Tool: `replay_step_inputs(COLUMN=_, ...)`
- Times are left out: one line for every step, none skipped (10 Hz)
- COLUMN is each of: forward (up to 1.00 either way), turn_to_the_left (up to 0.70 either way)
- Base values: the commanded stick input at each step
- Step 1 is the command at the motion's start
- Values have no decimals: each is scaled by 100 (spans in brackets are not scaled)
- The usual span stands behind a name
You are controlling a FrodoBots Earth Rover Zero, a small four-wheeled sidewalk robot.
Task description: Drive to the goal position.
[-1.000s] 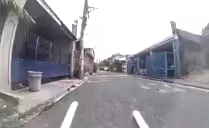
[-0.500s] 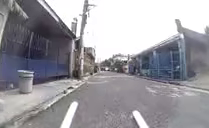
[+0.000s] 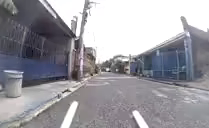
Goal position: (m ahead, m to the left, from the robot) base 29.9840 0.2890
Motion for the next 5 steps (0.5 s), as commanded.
replay_step_inputs(forward=85, turn_to_the_left=0)
replay_step_inputs(forward=85, turn_to_the_left=0)
replay_step_inputs(forward=85, turn_to_the_left=0)
replay_step_inputs(forward=85, turn_to_the_left=0)
replay_step_inputs(forward=85, turn_to_the_left=0)
